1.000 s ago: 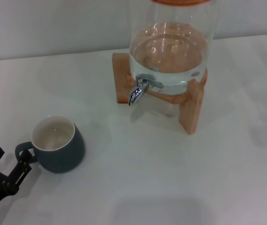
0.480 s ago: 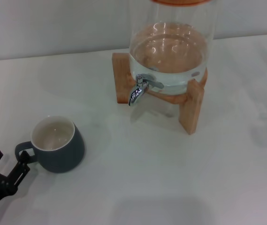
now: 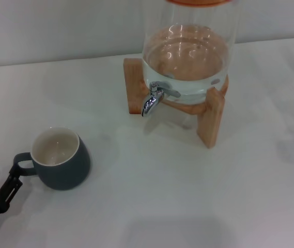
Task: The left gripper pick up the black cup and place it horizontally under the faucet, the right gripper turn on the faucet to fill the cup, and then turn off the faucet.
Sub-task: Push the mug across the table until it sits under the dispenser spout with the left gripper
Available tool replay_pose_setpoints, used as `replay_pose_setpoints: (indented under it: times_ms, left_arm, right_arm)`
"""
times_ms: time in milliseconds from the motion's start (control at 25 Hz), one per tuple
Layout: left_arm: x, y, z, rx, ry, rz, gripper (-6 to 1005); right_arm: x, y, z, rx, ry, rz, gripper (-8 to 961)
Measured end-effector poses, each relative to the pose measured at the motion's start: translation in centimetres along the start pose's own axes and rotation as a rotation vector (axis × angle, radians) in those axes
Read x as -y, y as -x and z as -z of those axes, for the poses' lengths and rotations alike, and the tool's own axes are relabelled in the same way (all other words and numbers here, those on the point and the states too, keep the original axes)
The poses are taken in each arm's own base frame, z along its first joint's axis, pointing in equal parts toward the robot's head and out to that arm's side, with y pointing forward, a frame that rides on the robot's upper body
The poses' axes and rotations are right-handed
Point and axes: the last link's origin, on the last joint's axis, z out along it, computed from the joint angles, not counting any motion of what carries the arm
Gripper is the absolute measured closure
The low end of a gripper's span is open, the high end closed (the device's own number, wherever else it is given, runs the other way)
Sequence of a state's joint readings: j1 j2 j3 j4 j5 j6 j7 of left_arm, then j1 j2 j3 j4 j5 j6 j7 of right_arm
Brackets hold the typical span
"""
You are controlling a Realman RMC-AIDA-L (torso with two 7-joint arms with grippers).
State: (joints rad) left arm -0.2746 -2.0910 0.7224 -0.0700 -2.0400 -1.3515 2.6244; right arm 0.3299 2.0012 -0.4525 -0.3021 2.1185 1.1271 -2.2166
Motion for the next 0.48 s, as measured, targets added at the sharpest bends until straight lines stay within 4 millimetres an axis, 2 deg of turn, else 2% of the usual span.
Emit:
replay_pose_setpoints:
  times_ms: [480]
  left_arm:
    - [0.19,-0.23,-0.51,0.004,0.003,0.003,255]
  right_arm:
    - [-0.03,0.01,0.14,0.003,0.004,-0.002,144]
